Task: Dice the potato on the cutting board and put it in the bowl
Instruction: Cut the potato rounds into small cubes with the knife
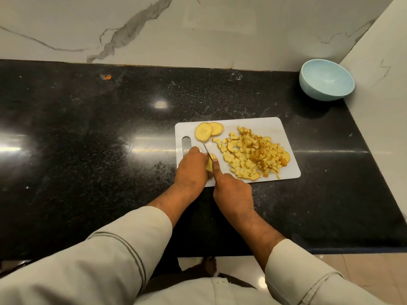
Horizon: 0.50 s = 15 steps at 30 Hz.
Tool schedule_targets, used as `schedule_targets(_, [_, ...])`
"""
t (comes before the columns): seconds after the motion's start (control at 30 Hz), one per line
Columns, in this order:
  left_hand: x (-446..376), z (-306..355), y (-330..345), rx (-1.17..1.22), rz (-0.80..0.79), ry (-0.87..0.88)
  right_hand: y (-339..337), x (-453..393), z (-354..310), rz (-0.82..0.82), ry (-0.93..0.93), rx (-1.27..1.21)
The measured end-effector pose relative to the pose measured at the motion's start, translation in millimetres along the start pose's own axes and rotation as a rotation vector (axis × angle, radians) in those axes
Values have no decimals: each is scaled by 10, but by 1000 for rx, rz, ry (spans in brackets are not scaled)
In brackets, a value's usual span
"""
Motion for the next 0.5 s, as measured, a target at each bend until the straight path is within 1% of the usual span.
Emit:
schedule_targets(0.13, [-3, -9, -43, 112, 25, -51, 37, -65, -20, -9, 2, -2])
schedule_targets(0.2, [-12, -11, -53, 122, 26, -65, 56, -69, -14, -30, 10, 3])
schedule_targets(0.33, [-22, 2, 3, -19, -4, -24, 87, 81, 40, -77, 5, 13])
schedule_targets(0.5, [-20, 11, 73, -149, -37, -6, 163, 477, 182, -111, 17, 73])
Point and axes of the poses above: each hand's wrist, its own x-axis away from the middle knuckle, its own y-axis out of the palm, z = x × y, the point moved 10 cm from there along -x, towards the middle knuckle, and after that the axes turned 4 degrees about -z, right-handed, at the moved point
